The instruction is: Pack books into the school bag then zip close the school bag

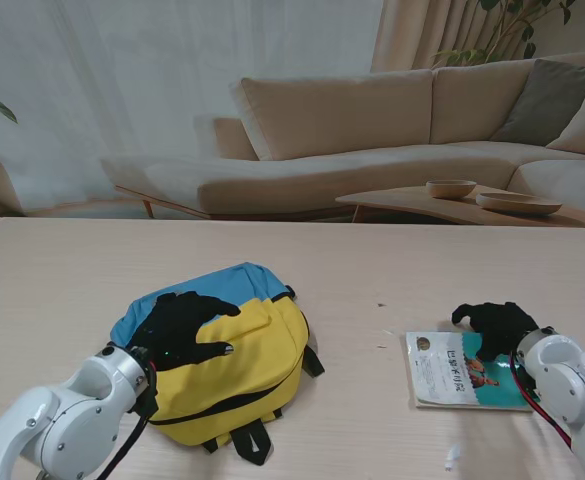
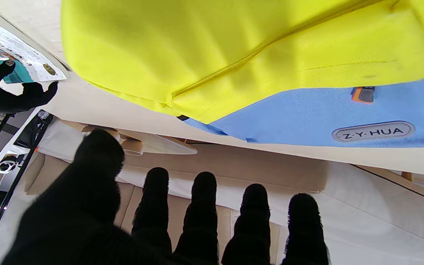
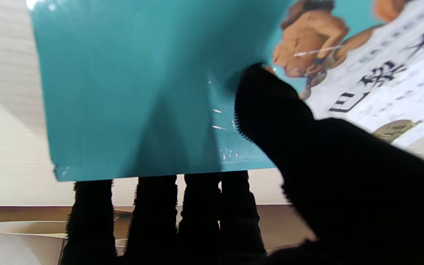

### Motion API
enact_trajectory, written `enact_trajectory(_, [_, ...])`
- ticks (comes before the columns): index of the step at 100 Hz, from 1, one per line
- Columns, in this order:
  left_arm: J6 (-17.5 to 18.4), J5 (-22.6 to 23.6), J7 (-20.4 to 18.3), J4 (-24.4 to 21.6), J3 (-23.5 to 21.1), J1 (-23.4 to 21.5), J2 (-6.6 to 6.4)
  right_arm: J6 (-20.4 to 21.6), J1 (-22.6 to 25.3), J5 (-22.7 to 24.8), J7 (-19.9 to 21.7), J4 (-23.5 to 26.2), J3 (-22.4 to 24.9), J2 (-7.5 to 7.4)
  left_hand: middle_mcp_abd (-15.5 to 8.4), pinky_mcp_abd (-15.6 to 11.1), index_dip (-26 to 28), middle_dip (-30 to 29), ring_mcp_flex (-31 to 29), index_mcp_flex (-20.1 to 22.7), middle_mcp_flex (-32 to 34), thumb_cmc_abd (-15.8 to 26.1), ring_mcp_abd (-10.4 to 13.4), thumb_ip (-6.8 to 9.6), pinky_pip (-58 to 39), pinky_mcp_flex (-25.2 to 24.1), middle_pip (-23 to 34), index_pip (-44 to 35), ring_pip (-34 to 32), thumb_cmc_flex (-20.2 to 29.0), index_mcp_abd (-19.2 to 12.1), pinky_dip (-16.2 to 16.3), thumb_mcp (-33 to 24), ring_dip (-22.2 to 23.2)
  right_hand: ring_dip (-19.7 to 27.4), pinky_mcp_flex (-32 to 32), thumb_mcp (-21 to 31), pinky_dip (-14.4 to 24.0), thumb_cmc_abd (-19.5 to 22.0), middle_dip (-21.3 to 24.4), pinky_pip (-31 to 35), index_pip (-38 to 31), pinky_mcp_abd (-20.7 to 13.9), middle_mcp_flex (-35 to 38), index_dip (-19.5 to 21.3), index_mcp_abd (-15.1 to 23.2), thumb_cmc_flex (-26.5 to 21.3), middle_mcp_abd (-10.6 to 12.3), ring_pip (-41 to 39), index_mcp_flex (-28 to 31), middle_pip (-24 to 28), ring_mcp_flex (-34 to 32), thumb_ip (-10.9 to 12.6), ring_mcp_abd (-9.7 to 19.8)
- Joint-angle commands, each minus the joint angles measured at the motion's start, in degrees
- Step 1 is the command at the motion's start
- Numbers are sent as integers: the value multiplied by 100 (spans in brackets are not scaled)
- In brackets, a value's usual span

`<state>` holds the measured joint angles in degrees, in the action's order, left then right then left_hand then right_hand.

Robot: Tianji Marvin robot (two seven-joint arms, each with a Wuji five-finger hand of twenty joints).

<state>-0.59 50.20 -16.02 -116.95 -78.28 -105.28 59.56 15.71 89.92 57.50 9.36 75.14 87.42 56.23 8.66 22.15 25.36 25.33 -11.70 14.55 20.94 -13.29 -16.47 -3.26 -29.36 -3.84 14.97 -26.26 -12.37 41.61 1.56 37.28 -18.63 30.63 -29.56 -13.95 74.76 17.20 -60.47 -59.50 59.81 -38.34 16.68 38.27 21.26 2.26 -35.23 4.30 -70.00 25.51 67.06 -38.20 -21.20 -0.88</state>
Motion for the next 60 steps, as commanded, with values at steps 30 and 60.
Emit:
enact_trajectory(30, [18, 21, -120, -48, -13, -31, 20, -88, 143, -173, -406, -223, -59, 197, -114, -164, -51, 53, 147, -93, -183, -20, 121, 160, 330, -114, -5, 35, 227, -80, 49, 93, -213, -104, 232, -812, 664, 90, 188, 246, 357, -2162, 758, 1810, 1430, 2013, -617, 1158, -229, 3754, 1558, -1219, 829, -5])
enact_trajectory(60, [9, 21, -89, -68, -29, -62, 26, -241, 330, -409, -439, 198, 190, 277, -121, -176, -54, 54, 161, -57, -180, -12, 123, 156, 361, -114, -14, 42, 240, -95, 51, 103, -215, -99, 82, -857, 1517, 44, -241, -508, 403, -1932, 846, 1515, 2608, 1831, -365, 893, -529, 3637, 1647, -643, 1327, -107])
